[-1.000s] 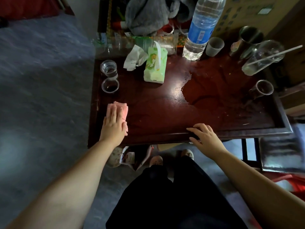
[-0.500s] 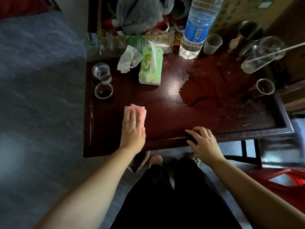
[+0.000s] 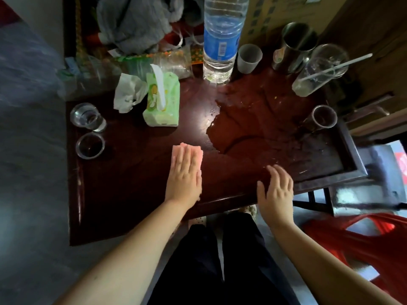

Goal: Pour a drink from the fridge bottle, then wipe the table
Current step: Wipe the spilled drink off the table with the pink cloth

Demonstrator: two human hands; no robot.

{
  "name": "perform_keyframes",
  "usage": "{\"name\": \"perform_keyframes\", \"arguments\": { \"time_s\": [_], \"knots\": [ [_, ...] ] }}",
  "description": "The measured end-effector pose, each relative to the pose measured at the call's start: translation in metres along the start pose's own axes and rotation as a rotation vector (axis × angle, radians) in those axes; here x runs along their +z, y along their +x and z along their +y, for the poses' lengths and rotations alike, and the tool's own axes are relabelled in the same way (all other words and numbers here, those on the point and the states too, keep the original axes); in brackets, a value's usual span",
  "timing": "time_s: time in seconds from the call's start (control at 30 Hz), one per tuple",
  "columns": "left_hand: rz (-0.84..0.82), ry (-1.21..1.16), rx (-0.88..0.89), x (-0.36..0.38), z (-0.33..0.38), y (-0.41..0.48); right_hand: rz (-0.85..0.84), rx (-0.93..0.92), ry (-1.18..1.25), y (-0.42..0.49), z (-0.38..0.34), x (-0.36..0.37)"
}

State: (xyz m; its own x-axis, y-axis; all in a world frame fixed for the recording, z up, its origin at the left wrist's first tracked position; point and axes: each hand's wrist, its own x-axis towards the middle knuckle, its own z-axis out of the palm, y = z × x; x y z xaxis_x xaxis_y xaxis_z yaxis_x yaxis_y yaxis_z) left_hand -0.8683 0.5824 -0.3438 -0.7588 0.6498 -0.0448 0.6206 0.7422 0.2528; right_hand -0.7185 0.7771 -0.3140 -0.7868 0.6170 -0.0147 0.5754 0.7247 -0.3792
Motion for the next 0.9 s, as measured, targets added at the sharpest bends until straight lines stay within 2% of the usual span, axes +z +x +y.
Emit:
{"name": "perform_keyframes", "arguments": {
  "time_s": [0.1,0.27,0.43,0.6,0.73,0.9],
  "knots": [
    [0.006,0.039,-0.006,0.002,0.005,0.015,-0.001,0.217,-0.074,0.018,0.013,0.002],
    [-0.022,0.113,-0.077,0.003,0.016,0.05,0.013,0.339,-0.149,0.052,0.026,0.002],
    [0.011,0.105,-0.1,-0.001,0.018,0.096,0.032,0.361,-0.158,0.069,0.033,0.003],
    [-0.082,0.285,-0.03,-0.003,0.01,0.133,0.047,0.345,-0.169,0.07,0.032,0.002],
    [-0.095,0.331,0.015,-0.005,0.003,0.157,0.074,0.366,-0.152,0.07,0.032,0.003],
    [-0.037,0.155,0.126,-0.021,0.01,0.176,0.093,0.375,-0.123,0.07,0.033,0.005]
  ]
}}
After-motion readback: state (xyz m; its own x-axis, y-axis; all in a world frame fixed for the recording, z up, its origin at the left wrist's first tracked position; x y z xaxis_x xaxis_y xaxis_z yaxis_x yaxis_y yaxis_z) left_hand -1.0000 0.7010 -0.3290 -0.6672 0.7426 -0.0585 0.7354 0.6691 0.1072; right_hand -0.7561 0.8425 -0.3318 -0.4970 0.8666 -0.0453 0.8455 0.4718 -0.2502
